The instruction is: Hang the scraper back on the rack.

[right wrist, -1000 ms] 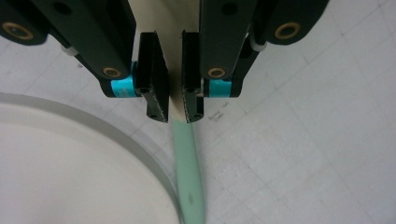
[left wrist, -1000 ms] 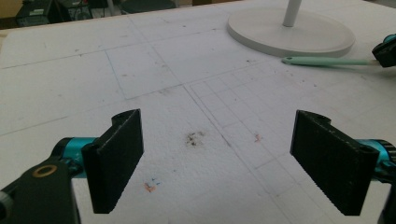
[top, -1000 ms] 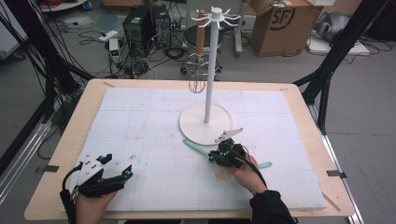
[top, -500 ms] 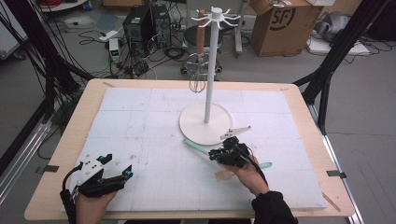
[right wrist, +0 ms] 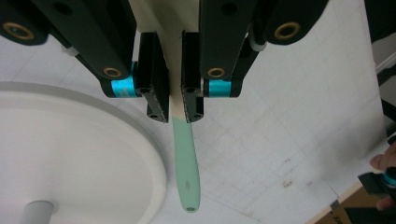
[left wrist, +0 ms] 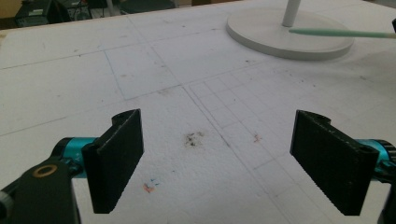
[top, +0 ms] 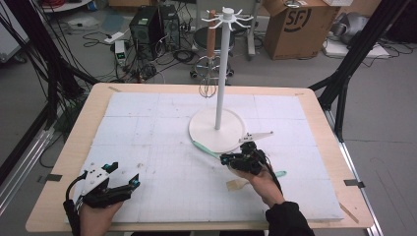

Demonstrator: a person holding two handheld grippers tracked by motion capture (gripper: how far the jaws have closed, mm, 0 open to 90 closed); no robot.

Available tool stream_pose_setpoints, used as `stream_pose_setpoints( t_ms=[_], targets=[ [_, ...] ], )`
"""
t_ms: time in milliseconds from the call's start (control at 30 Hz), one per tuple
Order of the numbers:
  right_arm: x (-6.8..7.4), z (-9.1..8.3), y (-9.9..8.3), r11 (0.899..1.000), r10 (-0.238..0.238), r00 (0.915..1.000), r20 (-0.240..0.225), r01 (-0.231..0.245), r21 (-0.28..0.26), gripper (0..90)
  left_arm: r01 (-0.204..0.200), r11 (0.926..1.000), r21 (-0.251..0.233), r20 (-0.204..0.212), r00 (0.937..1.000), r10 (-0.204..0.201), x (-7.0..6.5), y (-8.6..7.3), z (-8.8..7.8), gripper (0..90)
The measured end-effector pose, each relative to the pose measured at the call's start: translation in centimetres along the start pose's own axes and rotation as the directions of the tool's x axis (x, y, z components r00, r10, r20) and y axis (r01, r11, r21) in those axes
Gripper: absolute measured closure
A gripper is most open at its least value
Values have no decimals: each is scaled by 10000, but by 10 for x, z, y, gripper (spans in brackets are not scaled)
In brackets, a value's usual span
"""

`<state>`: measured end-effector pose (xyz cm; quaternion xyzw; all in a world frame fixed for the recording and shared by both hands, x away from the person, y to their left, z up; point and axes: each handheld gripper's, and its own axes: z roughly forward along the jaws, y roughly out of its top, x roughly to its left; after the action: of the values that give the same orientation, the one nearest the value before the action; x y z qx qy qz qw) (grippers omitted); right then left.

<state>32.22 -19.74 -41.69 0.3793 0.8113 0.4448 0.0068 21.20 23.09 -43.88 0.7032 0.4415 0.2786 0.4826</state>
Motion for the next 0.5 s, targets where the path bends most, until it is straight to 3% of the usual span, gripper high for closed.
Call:
stream_pose_setpoints(
  t_ms=[500],
  targets=[
    [0, -6, 1, 9994, -38, 9998, 181, 45, -354, 823, -7, 10000, -5, -29, 10000, 7, 0, 0, 0, 179]
  ],
)
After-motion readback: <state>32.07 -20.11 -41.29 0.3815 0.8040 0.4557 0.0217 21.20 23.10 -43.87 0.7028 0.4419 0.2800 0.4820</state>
